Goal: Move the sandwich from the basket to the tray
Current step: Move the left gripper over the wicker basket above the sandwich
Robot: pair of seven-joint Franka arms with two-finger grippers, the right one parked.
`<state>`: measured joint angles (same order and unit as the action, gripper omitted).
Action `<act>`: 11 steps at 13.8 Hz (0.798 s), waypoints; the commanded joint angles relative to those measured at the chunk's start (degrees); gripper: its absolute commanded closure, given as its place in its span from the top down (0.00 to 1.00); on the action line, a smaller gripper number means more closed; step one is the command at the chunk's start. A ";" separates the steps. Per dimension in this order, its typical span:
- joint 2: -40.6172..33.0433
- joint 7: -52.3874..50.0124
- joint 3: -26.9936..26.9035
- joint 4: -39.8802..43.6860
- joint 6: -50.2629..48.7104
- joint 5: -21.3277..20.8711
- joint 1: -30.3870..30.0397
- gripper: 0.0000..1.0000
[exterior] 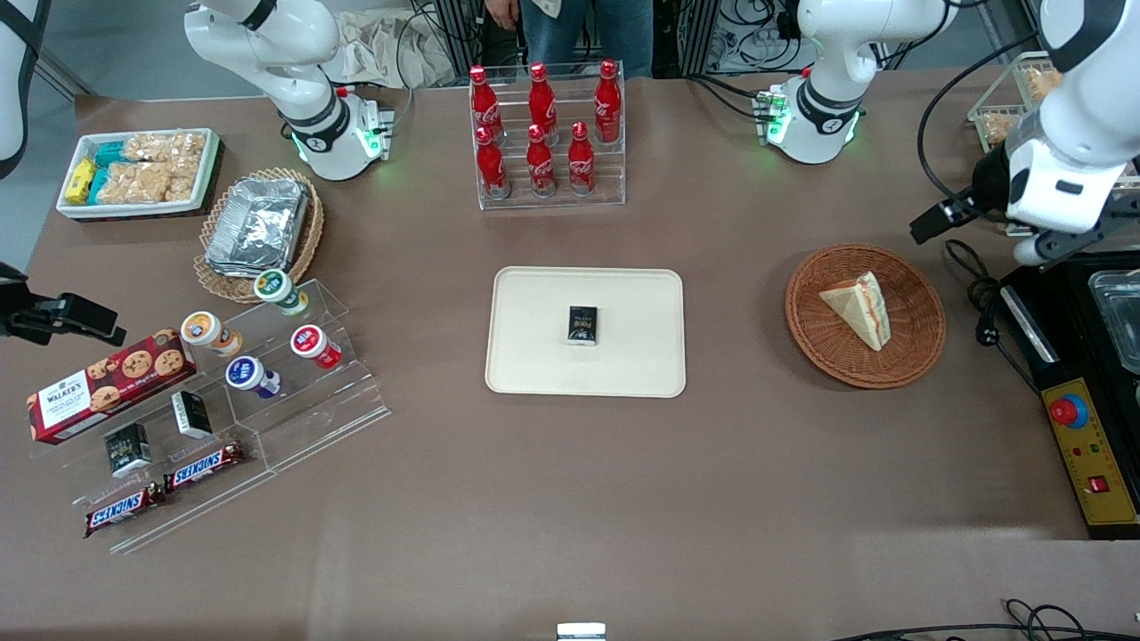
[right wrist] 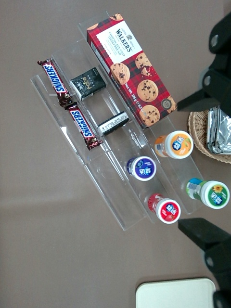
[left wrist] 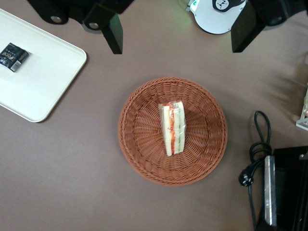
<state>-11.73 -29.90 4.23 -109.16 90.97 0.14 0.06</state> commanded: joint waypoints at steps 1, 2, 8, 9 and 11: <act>-2.42 -2.43 0.42 -3.25 2.28 -0.58 -1.21 1.00; -2.42 -3.75 0.42 -3.60 2.37 -0.58 -1.47 1.00; -2.68 -8.77 0.42 -7.02 4.47 -0.58 -1.73 1.00; -2.86 -9.65 0.42 -8.59 6.13 -0.58 -1.73 1.00; -2.95 -10.36 0.42 -12.28 9.56 -0.58 -1.73 1.00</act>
<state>-13.12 -38.82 4.18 -116.95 97.19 0.12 -1.07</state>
